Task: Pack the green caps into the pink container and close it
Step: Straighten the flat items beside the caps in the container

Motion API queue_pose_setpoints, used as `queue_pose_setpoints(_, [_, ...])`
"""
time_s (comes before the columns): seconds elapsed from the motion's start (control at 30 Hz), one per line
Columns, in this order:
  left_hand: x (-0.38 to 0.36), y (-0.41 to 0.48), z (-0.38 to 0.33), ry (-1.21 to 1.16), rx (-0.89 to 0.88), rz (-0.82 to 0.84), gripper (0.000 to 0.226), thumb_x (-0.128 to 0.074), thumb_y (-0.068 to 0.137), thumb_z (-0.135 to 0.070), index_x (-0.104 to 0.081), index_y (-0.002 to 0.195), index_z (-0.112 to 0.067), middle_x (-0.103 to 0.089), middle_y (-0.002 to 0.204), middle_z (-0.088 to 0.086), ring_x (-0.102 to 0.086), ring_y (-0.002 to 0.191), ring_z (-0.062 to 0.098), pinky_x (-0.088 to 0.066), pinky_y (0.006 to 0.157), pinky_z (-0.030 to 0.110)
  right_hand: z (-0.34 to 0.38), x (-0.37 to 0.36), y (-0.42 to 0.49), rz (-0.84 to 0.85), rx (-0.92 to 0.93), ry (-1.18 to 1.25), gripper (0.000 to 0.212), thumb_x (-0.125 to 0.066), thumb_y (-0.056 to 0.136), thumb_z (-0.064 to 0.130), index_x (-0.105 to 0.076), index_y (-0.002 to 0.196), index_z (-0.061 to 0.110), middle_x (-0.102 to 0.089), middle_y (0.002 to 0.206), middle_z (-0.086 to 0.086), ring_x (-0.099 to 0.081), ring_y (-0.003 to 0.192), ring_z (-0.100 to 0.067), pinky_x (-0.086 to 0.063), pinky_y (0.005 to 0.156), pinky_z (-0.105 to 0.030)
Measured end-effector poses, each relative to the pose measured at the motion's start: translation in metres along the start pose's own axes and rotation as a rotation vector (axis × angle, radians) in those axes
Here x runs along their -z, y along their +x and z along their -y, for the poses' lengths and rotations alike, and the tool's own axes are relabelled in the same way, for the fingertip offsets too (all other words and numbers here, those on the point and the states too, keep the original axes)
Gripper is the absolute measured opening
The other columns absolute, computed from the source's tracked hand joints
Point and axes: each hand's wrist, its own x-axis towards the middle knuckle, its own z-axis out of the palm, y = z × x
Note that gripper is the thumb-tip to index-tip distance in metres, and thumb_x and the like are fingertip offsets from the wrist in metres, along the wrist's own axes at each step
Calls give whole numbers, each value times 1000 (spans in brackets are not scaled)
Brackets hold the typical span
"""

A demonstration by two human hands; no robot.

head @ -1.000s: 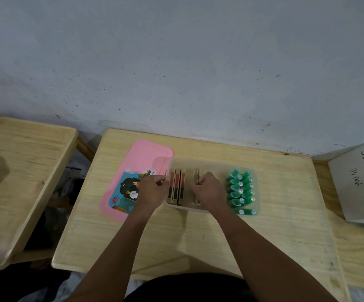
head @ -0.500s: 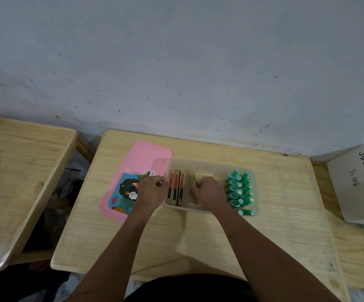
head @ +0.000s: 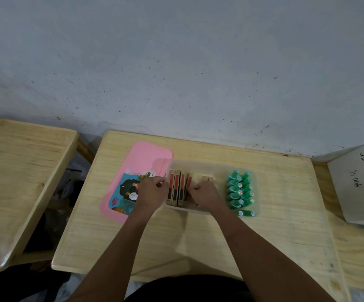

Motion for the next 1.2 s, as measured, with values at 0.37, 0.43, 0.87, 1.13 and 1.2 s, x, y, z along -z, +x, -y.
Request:
queue_pose_setpoints(0.37, [1, 1, -2, 24, -20, 2, 25, -57, 92, -18, -69, 111, -7, -71, 89, 4, -60, 70, 9, -41, 60, 12, 2, 2, -2, 34, 77, 173, 42, -60, 91, 46, -61, 126, 22, -63, 108, 2, -62, 103, -19, -52, 94, -41])
queue_pose_setpoints(0.43, [1, 1, -3, 26, -15, -1, 25, -57, 91, -18, -69, 111, -7, -71, 90, 4, -59, 71, 9, -40, 61, 12, 2, -1, -2, 22, 110, 158, 53, -67, 87, 45, -53, 134, 25, -64, 116, -1, -61, 108, -21, -51, 95, -39])
queue_pose_setpoints(0.87, [-1, 2, 1, 33, -20, -11, 28, -58, 92, -20, -67, 114, -7, -73, 97, 7, -59, 71, 8, -38, 58, 8, 7, -2, -5, 7, 120, 65, 70, -70, 82, 53, -47, 139, 20, -64, 126, -5, -60, 113, -22, -48, 96, -35])
queue_pose_setpoints(1.13, [-2, 3, 2, 22, -28, -5, 27, -58, 91, -18, -68, 112, -4, -73, 97, 10, -60, 73, 11, -42, 70, 17, -12, 33, -22, -378, 125, -397, 25, -54, 91, 44, -64, 107, 28, -70, 99, 4, -67, 90, -21, -44, 69, -30])
queue_pose_setpoints(1.2, [-2, 2, 2, 22, -36, -3, 27, -58, 92, -18, -67, 113, -4, -73, 99, 10, -60, 74, 11, -42, 73, 18, -15, 32, -22, -325, 113, -517, 28, -60, 86, 47, -64, 103, 26, -70, 97, 3, -67, 90, -21, -42, 67, -29])
